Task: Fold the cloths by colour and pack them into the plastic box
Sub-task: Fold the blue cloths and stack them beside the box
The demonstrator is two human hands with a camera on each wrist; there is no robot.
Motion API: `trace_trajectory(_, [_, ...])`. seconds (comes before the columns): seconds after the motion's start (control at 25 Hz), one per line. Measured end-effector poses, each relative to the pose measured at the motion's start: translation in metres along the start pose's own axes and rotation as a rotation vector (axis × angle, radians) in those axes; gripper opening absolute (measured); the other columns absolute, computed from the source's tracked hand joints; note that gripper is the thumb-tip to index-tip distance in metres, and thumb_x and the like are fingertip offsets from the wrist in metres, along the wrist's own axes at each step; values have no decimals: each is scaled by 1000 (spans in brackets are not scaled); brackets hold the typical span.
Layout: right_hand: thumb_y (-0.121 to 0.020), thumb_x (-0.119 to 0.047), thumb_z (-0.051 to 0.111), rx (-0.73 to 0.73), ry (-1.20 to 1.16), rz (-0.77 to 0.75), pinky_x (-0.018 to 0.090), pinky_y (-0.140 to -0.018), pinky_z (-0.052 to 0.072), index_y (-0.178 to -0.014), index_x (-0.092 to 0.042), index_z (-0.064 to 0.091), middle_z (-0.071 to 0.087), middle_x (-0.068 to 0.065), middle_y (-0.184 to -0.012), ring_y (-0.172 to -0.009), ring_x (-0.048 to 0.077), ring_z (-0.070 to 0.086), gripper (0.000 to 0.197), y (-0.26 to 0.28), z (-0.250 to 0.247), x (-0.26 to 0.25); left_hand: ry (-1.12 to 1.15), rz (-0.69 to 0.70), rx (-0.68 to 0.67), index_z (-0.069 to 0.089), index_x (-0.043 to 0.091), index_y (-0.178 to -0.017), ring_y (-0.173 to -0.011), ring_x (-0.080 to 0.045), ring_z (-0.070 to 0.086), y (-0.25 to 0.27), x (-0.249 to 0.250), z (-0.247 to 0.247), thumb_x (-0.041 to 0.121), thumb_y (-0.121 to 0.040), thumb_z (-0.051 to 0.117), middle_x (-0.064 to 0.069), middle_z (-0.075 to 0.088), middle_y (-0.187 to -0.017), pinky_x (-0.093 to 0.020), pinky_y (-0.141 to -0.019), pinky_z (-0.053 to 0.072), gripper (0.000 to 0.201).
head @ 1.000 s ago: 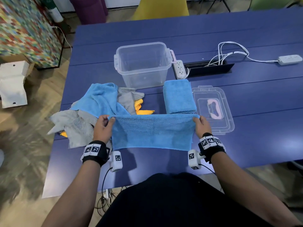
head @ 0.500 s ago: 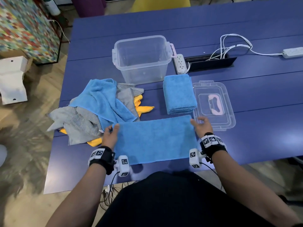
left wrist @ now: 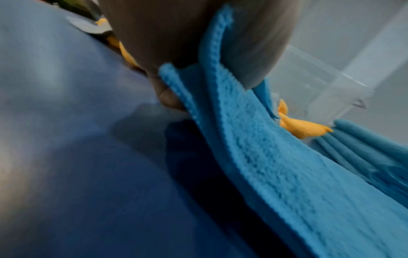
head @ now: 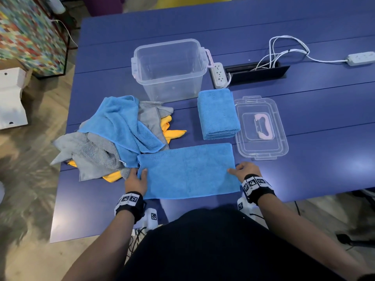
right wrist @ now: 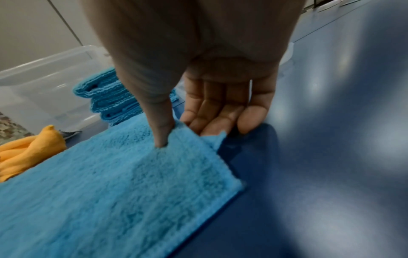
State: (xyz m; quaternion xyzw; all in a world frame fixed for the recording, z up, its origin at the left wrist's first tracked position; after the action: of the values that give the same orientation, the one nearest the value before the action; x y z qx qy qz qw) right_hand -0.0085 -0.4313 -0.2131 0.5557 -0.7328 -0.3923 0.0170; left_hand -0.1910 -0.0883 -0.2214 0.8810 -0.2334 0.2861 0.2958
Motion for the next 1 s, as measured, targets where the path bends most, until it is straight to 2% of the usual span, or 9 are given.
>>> trace_trajectory(0.2, [-65, -37, 87, -74, -96, -64, 21, -60, 48, -77, -14, 64, 66, -1, -72, -60, 14, 59, 35, 1, -2, 10, -191, -8, -30, 54, 9, -125, -107, -43, 58, -5, -13, -2, 50, -95, 50, -22, 64, -116, -43, -86, 46, 51])
trace_trajectory(0.36, [-64, -26, 88, -138, -9, -56, 26, -66, 55, -79, -18, 63, 67, -1, -76, -58, 15, 62, 30, -1, -4, 9, -252, 34, 11, 49, 9, -122, -96, -46, 61, 6, -19, 1, 51, -97, 45, -25, 65, -106, -42, -75, 44, 49])
trace_trajectory(0.48, [-68, -19, 84, -258, 145, 45, 31, -71, 60, -76, -13, 68, 73, 7, -74, -64, 19, 69, 20, -2, -9, 7, -254, 70, -2, 48, 8, -118, -89, -47, 62, 14, -27, 3, 43, -100, 42, -27, 65, -98, -43, -70, 46, 39])
trace_trajectory(0.56, [-66, -11, 85, -314, 172, 151, 38, -68, 61, -81, -5, 67, 72, 11, -66, -59, 23, 69, 24, -3, -11, 7, -308, 79, -27, 48, 11, -116, -88, -44, 63, 19, -29, 4, 48, -98, 42, -23, 67, -96, -38, -66, 42, 42])
trace_trajectory(0.64, [-67, -15, 83, -330, 197, 162, 41, -68, 61, -80, -6, 65, 70, 9, -63, -56, 23, 68, 24, -2, -10, 5, -337, 43, 8, 49, 16, -110, -85, -39, 64, 25, -29, 1, 56, -95, 44, -13, 67, -92, -35, -65, 41, 43])
trace_trajectory(0.72, [-68, -32, 81, -253, 205, 69, 40, -72, 61, -75, -15, 60, 70, 2, -71, -64, 23, 68, 28, -3, -7, 1, -293, -3, 91, 49, 19, -100, -81, -35, 64, 26, -28, -4, 57, -91, 50, -3, 63, -85, -34, -65, 41, 39])
trace_trajectory(0.8, [-68, -41, 82, -97, 90, -30, 34, -72, 58, -82, -24, 57, 64, -5, -84, -76, 20, 67, 33, -2, -8, -1, -238, 13, 147, 49, 20, -90, -77, -31, 61, 26, -26, -6, 53, -90, 55, 0, 60, -82, -33, -63, 41, 33])
trace_trajectory(0.92, [-73, -40, 79, -22, 36, -98, 28, -69, 51, -99, -27, 61, 60, -7, -97, -83, 16, 63, 34, -2, -7, -8, -173, 63, 141, 51, 21, -91, -77, -23, 58, 20, -20, -7, 49, -88, 60, 2, 58, -86, -32, -65, 44, 30])
trace_trajectory(1.0, [-77, -37, 78, -15, -21, -98, 26, -66, 49, -97, -25, 64, 63, -4, -96, -80, 16, 63, 28, -5, -6, -14, -103, 61, 130, 53, 20, -95, -79, -21, 59, 11, -15, -6, 48, -87, 63, 1, 60, -91, -35, -70, 50, 30])
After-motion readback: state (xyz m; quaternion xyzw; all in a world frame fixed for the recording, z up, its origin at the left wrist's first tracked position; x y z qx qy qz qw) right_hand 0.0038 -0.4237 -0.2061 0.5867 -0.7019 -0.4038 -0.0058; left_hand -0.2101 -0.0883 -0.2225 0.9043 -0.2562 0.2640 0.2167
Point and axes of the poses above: each hand's wrist, its own y-axis away from the middle knuckle, its own z-axis out of the palm, x = y × z, the point moved 1 cm from there along -y, towards the middle knuckle
